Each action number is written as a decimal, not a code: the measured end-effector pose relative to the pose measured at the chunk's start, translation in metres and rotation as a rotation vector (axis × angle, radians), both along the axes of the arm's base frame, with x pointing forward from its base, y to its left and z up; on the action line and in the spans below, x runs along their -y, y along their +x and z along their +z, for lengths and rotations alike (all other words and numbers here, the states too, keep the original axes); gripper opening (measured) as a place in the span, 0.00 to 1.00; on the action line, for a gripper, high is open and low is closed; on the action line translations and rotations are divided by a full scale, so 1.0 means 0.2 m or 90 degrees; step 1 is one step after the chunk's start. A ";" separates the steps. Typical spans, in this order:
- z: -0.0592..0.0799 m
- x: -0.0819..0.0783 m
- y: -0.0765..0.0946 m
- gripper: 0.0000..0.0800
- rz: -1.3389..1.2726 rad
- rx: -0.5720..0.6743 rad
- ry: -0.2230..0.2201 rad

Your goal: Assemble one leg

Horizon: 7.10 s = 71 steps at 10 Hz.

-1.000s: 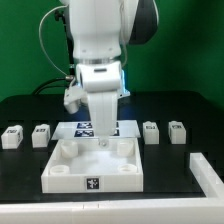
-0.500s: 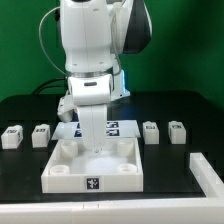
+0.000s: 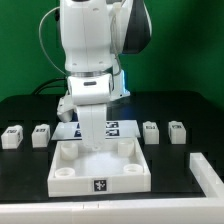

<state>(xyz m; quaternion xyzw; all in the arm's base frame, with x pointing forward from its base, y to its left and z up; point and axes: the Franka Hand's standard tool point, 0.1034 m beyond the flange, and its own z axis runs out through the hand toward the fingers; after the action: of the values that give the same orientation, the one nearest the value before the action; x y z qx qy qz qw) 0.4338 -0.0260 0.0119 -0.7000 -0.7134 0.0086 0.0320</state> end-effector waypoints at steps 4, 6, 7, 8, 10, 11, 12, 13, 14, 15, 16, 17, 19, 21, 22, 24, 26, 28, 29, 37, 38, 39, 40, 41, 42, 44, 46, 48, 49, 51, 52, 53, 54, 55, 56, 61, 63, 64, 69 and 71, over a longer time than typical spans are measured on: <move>0.00 -0.01 0.01 0.08 0.002 0.005 0.001; 0.00 -0.10 0.07 0.08 -0.001 0.015 0.009; 0.00 -0.17 0.11 0.08 -0.012 0.019 0.014; 0.00 -0.26 0.17 0.08 -0.021 0.026 0.021; 0.00 -0.34 0.27 0.08 -0.020 0.038 0.031; 0.00 -0.36 0.32 0.08 -0.021 0.043 0.035; 0.00 -0.38 0.34 0.08 -0.026 0.044 0.038; 0.00 -0.39 0.35 0.08 -0.029 0.025 0.036; 0.00 -0.41 0.35 0.08 -0.041 0.007 0.034; 0.00 -0.43 0.35 0.08 -0.037 0.007 0.035; 0.00 -0.44 0.35 0.08 -0.036 0.010 0.037; 0.00 -0.44 0.35 0.08 -0.043 0.011 0.036; 0.00 -0.44 0.35 0.08 -0.042 0.017 0.038; -0.01 -0.44 0.34 0.38 -0.044 0.016 0.038; -0.01 -0.44 0.34 0.38 -0.044 0.016 0.038; -0.01 -0.44 0.34 0.56 -0.045 0.016 0.038; -0.01 -0.44 0.34 0.80 -0.045 0.016 0.038; -0.01 -0.43 0.34 0.81 -0.045 0.016 0.038; -0.01 -0.43 0.34 0.81 -0.045 0.016 0.038; 0.27 -0.64 0.22 0.81 -0.386 0.010 0.001; 0.30 -0.73 0.21 0.81 -0.520 0.015 0.002; 0.31 -0.79 0.20 0.81 -0.599 0.011 0.004; 0.28 -0.84 0.18 0.81 -0.670 0.017 0.021; 0.27 -0.84 0.17 0.81 -0.727 0.005 0.018; 0.28 -0.84 0.17 0.81 -0.796 -0.004 0.021; 0.25 -0.91 0.13 0.81 -0.969 -0.035 0.015; 0.23 -0.94 0.06 0.81 -1.005 -0.047 0.006; 0.24 -0.94 0.07 0.81 -0.996 -0.062 -0.015; 0.23 -0.93 0.04 0.81 -0.987 -0.085 -0.050; 0.23 -0.92 0.02 0.81 -0.976 -0.170 -0.159; 0.21 -0.95 -0.03 0.81 -0.981 -0.212 -0.218; 0.20 -0.95 -0.09 0.81 -0.972 -0.275 -0.288; 0.19 -0.93 -0.10 0.81 -0.962 -0.342 -0.350; 0.17 -0.92 -0.10 0.81 -0.951 -0.387 -0.400; 0.15 -0.93 -0.10 0.81 -0.939 -0.409 -0.421; 0.10 -0.96 -0.15 0.81 -0.928 -0.457 -0.496; 0.06 -0.99 -0.19 0.81 -0.923 -0.452 -0.498; 0.02 -0.99 -0.22 0.81 -0.925 -0.445 -0.493; 0.00 -0.99 -0.26 0.53 -0.924 -0.444 -0.495; 0.00 -0.99 -0.26 0.36 -0.924 -0.444 -0.495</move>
Offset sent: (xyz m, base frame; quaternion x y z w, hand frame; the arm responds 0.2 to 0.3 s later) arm 0.0000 0.0000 0.0000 0.0000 0.0000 0.0000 1.0000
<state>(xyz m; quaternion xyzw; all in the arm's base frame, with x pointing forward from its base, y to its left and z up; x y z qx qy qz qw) 0.3826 0.1712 0.0110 -0.8980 0.0087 0.4399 0.0053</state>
